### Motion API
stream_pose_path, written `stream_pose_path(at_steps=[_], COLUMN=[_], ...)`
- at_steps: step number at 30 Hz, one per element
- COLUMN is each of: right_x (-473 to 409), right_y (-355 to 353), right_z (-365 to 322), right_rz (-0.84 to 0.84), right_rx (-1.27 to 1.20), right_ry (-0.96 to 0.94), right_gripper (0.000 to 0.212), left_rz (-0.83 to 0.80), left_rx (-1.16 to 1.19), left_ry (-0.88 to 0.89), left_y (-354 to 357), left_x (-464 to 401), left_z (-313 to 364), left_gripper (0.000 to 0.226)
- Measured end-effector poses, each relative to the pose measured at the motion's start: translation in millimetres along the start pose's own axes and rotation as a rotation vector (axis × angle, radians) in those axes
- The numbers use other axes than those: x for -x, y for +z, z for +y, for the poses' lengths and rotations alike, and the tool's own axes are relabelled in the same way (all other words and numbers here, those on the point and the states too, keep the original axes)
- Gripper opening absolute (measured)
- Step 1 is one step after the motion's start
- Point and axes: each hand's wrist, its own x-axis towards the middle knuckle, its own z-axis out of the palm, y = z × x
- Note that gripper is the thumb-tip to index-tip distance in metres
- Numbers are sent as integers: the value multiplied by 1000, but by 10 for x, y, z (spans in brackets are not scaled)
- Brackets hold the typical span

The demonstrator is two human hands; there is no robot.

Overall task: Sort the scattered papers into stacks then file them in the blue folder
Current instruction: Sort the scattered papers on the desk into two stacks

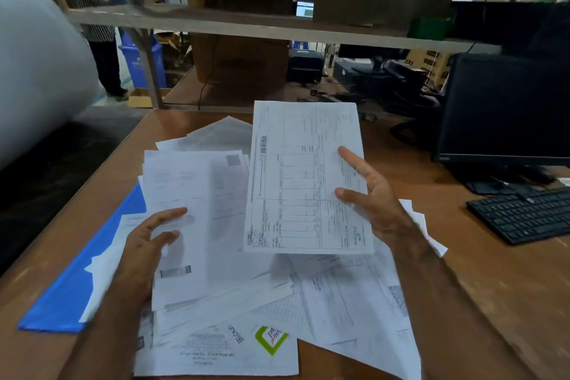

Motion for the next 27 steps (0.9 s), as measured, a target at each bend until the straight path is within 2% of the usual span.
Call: stream_pose_path(at_steps=[5,9,12,15,18,21,23,25,27], right_x=[12,-11,3,9,16,31,-106,-365,-614], right_y=[62,56,56,50,4,0,-46,-59,98], right_z=[53,210,376,486,581,492,366,228,9], right_rz=[-99,-108,-78,-62,-92,-165,-209,-225,-182], right_rx=[-7,25,150,382,446,537,843,1243,1542], right_ry=[21,142,225,329,415,428,380,226,45], right_gripper=[96,119,116,114,105,71,53,40,25], left_rz=[-13,-10,-6,-17,-21,-17,-15,-11,-14], left_rx=[41,42,32,36,12,-12,-15,-25,-22], left_ry=[0,-9,1,9,23,37,41,40,45], left_y=[15,-9,-2,6,7,13,8,-9,-28], left_x=[5,-17,-23,-30,-41,-42,-41,-44,-45], left_z=[3,-42,-41,-22,-20,-44,-47,-43,-45], left_gripper=[43,43,44,45,45,45,45,46,48])
